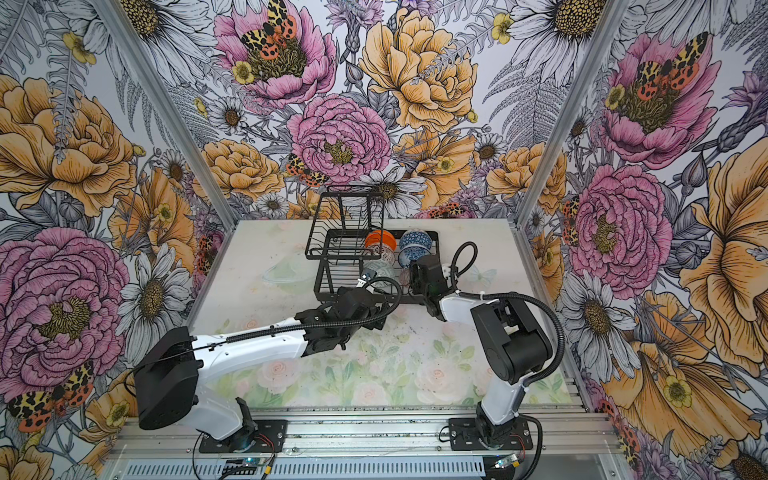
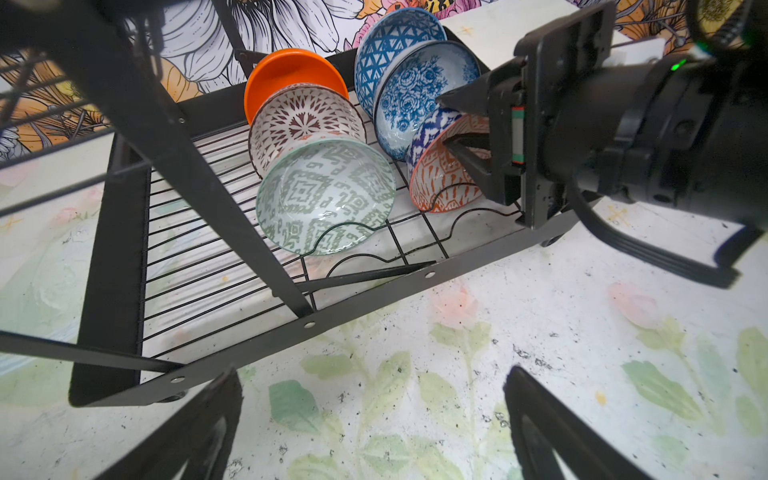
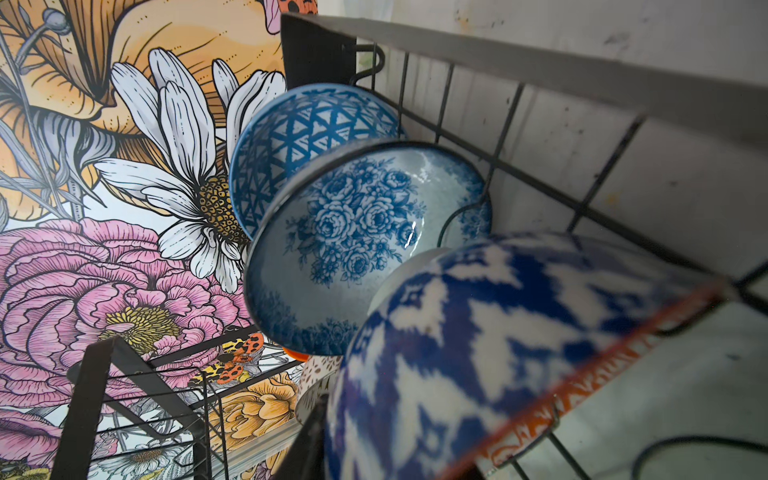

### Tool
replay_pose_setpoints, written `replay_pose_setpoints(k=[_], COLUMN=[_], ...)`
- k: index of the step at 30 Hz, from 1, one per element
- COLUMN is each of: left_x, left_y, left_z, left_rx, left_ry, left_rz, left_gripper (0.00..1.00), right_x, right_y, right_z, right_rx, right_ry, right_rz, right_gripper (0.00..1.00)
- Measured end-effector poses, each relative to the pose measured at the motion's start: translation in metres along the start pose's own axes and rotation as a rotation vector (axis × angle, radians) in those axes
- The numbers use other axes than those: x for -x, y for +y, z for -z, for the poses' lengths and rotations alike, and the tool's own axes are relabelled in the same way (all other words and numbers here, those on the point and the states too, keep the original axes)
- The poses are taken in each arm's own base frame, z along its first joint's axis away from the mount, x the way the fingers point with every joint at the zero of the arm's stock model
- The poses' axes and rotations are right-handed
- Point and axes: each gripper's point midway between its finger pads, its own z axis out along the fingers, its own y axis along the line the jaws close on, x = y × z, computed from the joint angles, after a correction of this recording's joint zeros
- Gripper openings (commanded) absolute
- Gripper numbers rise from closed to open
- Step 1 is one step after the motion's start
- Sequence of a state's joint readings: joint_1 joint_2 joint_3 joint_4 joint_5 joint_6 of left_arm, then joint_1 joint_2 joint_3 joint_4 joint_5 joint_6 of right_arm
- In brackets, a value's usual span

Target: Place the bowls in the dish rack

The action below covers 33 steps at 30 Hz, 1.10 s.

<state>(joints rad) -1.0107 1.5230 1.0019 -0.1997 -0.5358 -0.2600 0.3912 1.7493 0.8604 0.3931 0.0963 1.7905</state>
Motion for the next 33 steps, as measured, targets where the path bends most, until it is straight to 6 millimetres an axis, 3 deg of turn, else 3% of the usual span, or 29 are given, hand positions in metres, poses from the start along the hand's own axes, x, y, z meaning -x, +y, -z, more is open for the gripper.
replay_pose_setpoints(k=[16,20,23,25,33], left_x=[-0.002,-0.002,-0.003,-0.003,-0.003], left_y=[0.001,0.001,0.001,0.001,0.002], left_z=[0.0,0.0,0.0,0.0,0.0], left_rx=[0.002,0.003,0.004,0.004,0.008], left_ry=[0.006,0.008,0.011,0.011,0.01], left_rz=[-0.004,-0.005,-0.005,-0.004,0.001], left_gripper=[0.99,0.99,0.99,0.99,0.99], right_x=[0.004,0.004,0.004,0.006,0.007], right_y=[-0.01,-0.011,-0.006,0.0,0.005], right_z=[0.0,0.0,0.0,-0.001,0.0], right_rx=[-0.044,-0.05,-0.033,-0.016,0.003], right_ry=[0.005,0.007,0.012,0.011,0.012], right_rz=[0.008,0.008,0.004,0.0,-0.004], right_gripper=[0.62,0.73,0.89,0.94,0.99])
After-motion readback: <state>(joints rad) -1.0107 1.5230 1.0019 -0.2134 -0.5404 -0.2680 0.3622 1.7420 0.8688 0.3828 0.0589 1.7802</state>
